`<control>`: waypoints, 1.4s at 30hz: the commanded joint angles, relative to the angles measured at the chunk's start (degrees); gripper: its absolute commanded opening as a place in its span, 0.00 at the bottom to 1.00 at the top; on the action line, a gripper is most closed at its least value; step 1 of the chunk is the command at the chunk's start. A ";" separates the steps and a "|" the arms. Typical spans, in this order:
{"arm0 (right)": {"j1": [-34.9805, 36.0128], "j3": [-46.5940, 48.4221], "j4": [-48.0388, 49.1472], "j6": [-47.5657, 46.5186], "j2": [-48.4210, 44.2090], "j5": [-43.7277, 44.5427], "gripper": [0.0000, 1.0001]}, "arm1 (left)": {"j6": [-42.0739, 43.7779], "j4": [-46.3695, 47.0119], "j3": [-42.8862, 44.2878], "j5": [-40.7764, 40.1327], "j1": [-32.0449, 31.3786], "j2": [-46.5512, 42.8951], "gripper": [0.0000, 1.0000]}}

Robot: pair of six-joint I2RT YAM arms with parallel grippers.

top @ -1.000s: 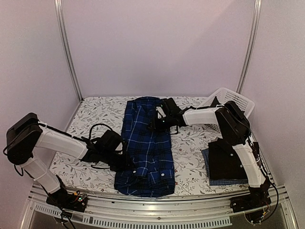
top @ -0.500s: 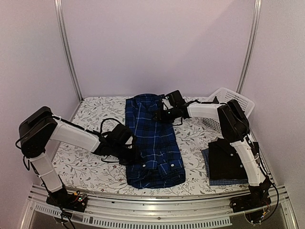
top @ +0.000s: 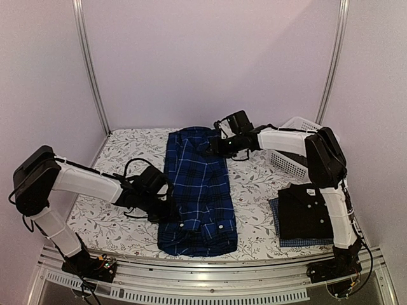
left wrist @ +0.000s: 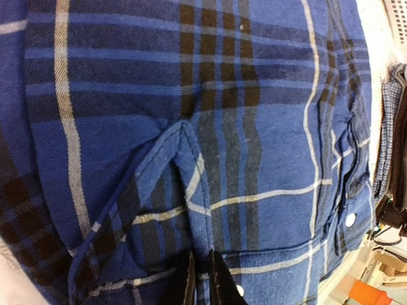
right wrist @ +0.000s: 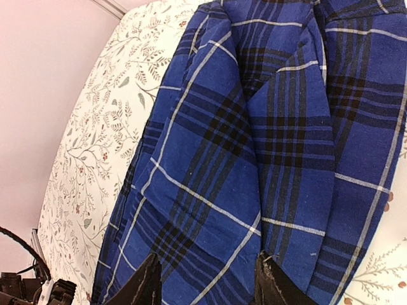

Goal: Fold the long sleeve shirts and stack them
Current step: Move the rectangle-folded shirt to the center of the board.

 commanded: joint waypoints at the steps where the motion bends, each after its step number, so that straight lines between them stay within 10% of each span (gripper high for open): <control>1: 0.99 -4.42 -0.64 -2.11 -6.68 1.85 0.48 | 2.79 -3.98 4.60 2.11 0.13 -0.67 0.10; 14: 4.66 -21.04 1.36 -2.55 -17.97 4.90 0.49 | 5.14 -5.63 17.16 1.21 4.42 -0.57 0.15; 42: 6.23 -48.07 4.98 1.25 -33.72 6.15 0.51 | 12.48 -9.58 46.30 2.54 19.72 37.02 0.12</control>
